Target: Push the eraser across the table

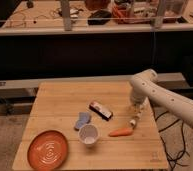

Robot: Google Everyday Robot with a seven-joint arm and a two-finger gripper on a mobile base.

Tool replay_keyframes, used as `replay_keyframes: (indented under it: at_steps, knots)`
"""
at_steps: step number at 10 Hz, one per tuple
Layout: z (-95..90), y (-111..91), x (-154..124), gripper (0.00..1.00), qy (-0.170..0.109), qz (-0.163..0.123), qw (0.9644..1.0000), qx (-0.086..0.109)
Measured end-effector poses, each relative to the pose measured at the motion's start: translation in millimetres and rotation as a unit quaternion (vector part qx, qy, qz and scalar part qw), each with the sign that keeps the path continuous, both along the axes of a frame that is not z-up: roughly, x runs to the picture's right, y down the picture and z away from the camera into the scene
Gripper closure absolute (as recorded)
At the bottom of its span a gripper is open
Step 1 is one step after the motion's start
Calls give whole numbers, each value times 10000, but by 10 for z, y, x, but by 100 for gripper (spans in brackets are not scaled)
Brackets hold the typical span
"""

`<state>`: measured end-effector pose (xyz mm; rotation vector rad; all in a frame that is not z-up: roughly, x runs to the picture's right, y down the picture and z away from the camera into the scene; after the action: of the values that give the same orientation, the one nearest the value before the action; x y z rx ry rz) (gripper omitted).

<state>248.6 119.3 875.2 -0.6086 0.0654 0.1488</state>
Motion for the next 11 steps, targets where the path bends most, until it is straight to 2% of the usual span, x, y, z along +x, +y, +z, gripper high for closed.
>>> replay_keyframes:
  at_steps: [3,4,11]
  knots:
    - [124,13,15,92,56,120,9999,6]
    - [199,75,68,96,119,151,9998,-39]
    - [432,67,6,96,86,148,9998,-90]
